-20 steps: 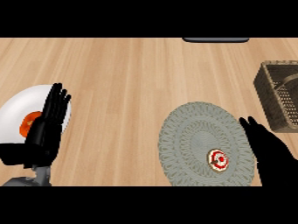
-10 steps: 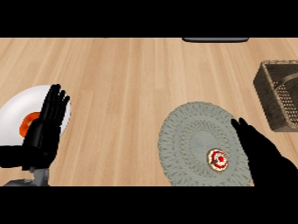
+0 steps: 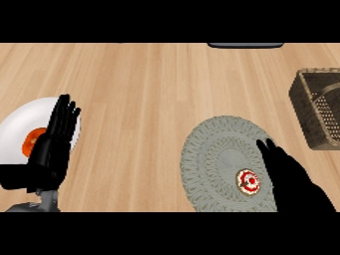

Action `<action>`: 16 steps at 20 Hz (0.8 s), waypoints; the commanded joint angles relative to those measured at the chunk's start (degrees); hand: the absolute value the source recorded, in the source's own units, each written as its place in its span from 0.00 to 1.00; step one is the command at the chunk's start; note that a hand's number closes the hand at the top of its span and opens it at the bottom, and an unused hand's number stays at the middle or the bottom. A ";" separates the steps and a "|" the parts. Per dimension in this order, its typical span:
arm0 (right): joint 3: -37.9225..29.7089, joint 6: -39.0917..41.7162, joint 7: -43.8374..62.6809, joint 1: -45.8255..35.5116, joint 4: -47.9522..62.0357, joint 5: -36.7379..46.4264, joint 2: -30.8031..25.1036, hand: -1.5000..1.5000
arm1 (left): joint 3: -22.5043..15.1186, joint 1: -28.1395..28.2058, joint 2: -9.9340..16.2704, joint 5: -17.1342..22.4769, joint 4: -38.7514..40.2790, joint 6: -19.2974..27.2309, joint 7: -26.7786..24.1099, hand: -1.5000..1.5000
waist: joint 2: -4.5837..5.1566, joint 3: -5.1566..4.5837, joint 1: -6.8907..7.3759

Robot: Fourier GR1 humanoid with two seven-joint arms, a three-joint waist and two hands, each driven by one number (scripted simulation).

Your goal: Pick the cupcake from the placemat and place it in the basket

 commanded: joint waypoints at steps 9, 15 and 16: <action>-2.99 -3.01 -2.34 1.77 9.06 7.01 4.73 0.00 | 0.21 3.50 -2.85 -2.88 -1.00 -1.38 -0.81 0.50 | 0.05 0.03 0.17; -2.60 -4.41 -5.70 5.43 10.03 9.26 5.15 0.00 | 2.53 0.49 -2.50 -3.04 -1.80 -3.35 2.84 0.50 | 0.03 0.04 -0.05; -5.06 -0.32 -3.57 -0.47 13.00 7.64 7.97 0.00 | 3.70 -1.61 -2.97 -3.59 1.65 -3.07 1.66 0.50 | 0.10 0.02 0.06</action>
